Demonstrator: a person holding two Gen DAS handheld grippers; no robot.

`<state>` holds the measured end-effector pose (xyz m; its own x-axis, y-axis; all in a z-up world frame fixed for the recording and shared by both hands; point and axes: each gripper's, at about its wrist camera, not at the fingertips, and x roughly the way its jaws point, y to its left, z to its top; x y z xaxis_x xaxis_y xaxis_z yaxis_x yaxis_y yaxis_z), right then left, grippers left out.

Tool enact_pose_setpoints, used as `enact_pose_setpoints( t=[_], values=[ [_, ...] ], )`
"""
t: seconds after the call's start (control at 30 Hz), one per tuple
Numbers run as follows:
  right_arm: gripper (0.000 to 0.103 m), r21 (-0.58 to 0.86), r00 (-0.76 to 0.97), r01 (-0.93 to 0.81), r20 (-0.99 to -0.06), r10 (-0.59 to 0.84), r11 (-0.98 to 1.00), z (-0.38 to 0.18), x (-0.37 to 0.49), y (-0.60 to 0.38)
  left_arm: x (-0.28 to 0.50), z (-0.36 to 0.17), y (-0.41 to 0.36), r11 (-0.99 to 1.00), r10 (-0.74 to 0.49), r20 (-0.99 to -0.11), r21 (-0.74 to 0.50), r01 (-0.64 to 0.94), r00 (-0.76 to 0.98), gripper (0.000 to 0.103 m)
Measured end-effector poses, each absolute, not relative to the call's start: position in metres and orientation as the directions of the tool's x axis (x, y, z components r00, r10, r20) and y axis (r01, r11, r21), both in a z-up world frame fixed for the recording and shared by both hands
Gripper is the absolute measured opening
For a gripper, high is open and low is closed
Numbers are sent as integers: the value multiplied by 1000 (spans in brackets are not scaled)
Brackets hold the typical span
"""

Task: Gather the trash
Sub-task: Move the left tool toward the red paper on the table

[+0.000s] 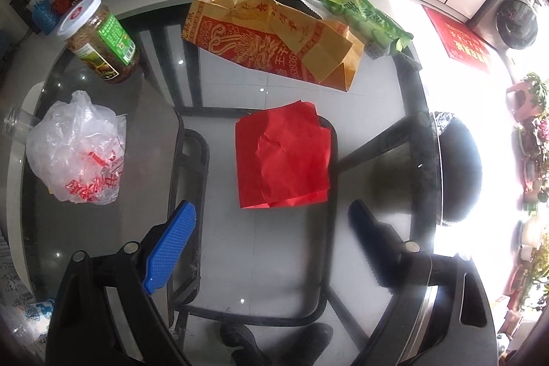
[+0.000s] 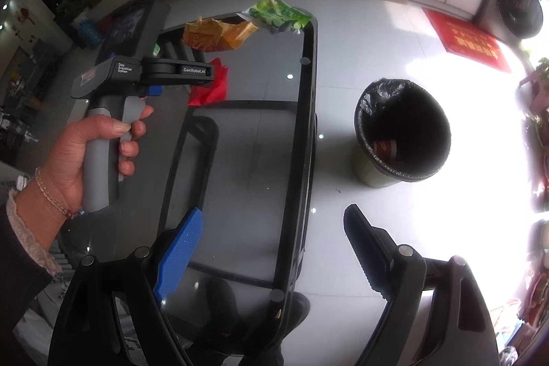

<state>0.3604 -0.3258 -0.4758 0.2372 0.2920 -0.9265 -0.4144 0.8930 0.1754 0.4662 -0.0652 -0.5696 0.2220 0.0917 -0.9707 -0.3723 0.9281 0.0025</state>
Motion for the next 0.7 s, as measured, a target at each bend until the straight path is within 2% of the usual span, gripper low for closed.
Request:
enact_pose_setpoints(
  t=[0.7],
  values=[
    [81,196,206,-359,-937,282,913,-491,352,-334,495,-612,-56,914,48,-982,-30,-404,183,89]
  ],
)
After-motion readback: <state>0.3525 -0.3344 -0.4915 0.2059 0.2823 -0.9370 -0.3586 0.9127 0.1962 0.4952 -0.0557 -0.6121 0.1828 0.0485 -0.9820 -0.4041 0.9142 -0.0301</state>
